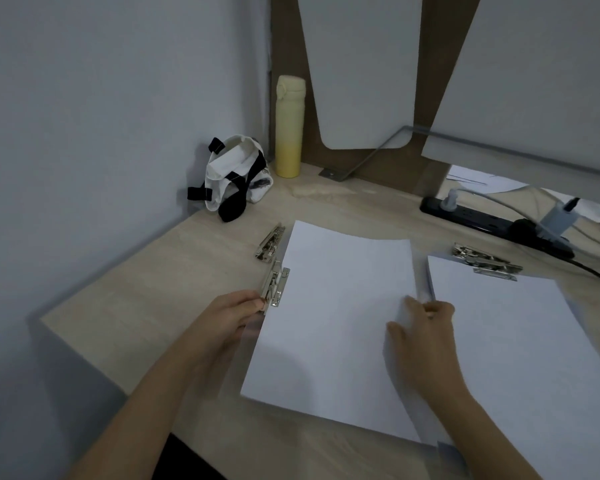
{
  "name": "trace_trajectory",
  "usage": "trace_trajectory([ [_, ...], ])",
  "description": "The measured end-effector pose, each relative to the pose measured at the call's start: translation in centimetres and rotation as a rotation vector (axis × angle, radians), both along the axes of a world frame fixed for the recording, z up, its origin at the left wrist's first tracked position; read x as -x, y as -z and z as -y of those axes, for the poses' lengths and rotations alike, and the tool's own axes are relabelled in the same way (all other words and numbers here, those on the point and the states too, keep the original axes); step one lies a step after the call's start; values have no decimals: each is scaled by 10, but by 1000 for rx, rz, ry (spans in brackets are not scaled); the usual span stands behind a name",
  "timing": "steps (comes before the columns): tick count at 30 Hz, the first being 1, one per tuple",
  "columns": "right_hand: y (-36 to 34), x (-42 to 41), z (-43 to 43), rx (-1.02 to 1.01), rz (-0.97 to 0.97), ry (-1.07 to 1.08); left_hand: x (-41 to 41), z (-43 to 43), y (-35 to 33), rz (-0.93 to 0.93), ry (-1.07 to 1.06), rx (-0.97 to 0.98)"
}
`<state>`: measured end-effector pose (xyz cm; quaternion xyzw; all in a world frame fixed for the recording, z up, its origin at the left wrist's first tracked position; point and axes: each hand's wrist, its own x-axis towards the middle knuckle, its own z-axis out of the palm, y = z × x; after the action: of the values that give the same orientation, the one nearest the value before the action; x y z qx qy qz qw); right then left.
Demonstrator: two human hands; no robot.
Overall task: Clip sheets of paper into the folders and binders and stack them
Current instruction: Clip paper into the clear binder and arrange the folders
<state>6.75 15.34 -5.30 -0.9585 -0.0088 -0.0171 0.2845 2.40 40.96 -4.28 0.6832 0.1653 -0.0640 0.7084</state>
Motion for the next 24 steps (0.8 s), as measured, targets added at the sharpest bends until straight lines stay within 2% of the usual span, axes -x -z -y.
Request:
trace_trajectory([
  [3, 4, 5, 6, 194, 46, -96, 5, 7, -18, 68, -62, -23],
  [8, -10, 7, 15, 199, -14, -231, 7, 48, -67, 233, -45, 77],
  [10, -22, 7, 21, 40, -144, -221, 4, 73, -79, 268, -74, 98],
  [16, -76, 18, 74, -809, -496, -207, -7, 140, -80, 400, 53, -91],
  [19, -104, 31, 116, -1168, -449, -194, -18, 189, -91, 409, 343, -122],
  [22, -118, 45, 159, -1338, -366, -174, -24, 213, -67, 335, 461, -203],
  [24, -123, 54, 182, -1338, -326, -167, -22, 225, -49, 276, 493, -284],
])
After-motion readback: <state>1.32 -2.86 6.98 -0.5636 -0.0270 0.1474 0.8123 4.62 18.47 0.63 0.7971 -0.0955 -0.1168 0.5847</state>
